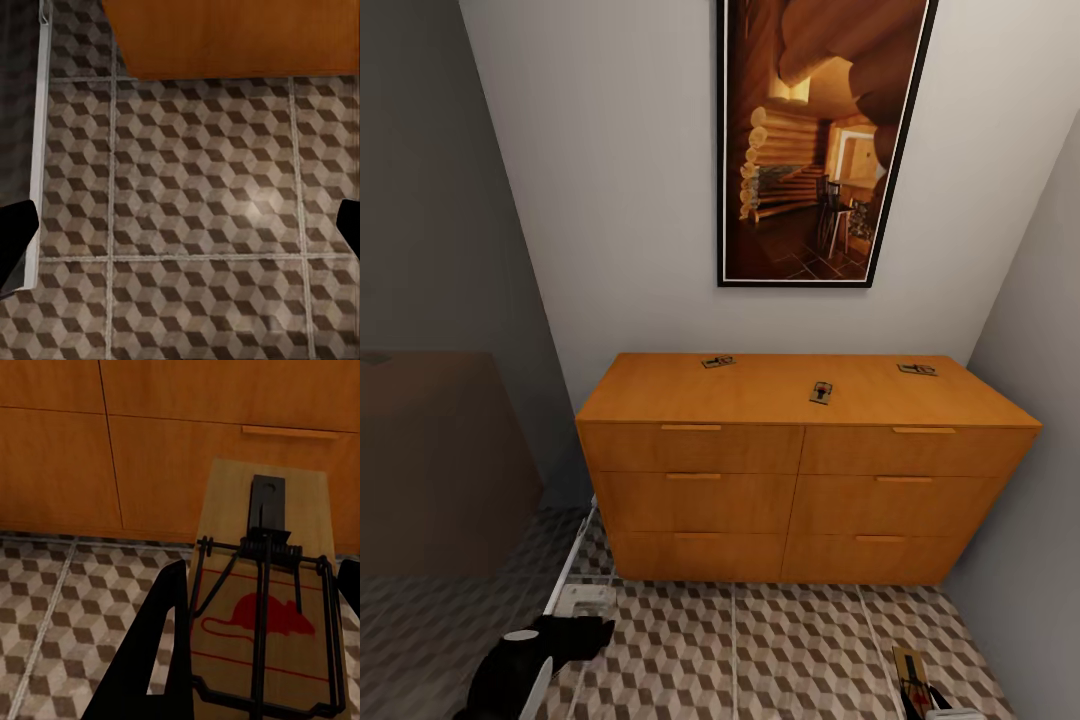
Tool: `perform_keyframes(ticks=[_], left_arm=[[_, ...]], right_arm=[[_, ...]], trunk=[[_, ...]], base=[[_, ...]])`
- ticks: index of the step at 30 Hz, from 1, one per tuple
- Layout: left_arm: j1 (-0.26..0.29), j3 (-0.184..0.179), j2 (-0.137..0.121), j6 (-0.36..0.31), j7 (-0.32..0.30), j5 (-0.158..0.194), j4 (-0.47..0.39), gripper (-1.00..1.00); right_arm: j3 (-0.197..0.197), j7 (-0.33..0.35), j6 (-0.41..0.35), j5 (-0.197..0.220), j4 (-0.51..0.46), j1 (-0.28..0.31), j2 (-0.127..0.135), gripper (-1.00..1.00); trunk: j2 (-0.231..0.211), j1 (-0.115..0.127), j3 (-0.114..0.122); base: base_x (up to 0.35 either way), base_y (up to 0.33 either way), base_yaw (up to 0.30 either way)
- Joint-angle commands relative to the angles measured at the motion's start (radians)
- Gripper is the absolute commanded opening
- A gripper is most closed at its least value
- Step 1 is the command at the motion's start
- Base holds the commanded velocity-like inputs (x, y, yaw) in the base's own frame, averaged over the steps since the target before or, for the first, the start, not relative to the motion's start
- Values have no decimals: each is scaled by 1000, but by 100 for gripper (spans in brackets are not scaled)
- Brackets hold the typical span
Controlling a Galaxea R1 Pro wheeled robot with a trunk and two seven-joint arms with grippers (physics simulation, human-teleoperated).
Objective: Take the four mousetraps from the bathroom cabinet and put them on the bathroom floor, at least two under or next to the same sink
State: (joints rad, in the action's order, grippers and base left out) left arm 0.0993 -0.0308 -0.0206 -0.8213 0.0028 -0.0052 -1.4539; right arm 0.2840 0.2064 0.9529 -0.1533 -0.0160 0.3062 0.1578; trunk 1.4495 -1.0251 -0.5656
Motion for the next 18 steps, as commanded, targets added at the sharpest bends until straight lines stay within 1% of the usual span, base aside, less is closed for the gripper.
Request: perform_keyframes(ticks=[1,3,4,6,7,10,12,13,14,16,18], left_arm=[[21,-1,10,-25,0,-1,-11,100],[40,-1,23,-47,0,-1,-22,100],[59,-2,39,-69,0,-2,-32,100],[80,-2,54,-90,0,-2,-39,100],[103,-2,67,-110,0,-3,-44,100],[155,-3,89,-139,1,-4,-48,100],[212,-3,101,-153,1,-3,-48,100],[228,-3,103,-155,1,-3,-48,100],[262,-3,106,-159,2,-2,-46,100],[301,-3,108,-164,2,-2,-41,100],[387,-3,110,-180,3,-1,-17,100]], right_arm=[[9,2,3,-9,1,1,0,-100],[9,2,3,-9,1,1,0,-100],[9,2,3,-9,1,1,0,-100],[9,2,3,-9,1,1,0,-100],[9,2,3,-9,1,1,0,-100],[9,2,3,-9,1,1,0,-100],[9,2,3,-9,1,1,0,-100],[9,2,3,-9,1,1,0,-100],[9,2,3,-9,1,1,0,-100],[9,2,3,-9,1,1,0,-100],[9,2,3,-9,1,1,0,-100]], trunk=[[1,0,-1],[1,0,-1],[1,0,-1],[1,0,-1],[1,0,-1],[1,0,-1],[1,0,-1],[1,0,-1],[1,0,-1],[1,0,-1],[1,0,-1]], base=[[0,0,0],[0,0,0],[0,0,0],[0,0,0],[0,0,0],[0,0,0],[0,0,0],[0,0,0],[0,0,0],[0,0,0],[0,0,0]])
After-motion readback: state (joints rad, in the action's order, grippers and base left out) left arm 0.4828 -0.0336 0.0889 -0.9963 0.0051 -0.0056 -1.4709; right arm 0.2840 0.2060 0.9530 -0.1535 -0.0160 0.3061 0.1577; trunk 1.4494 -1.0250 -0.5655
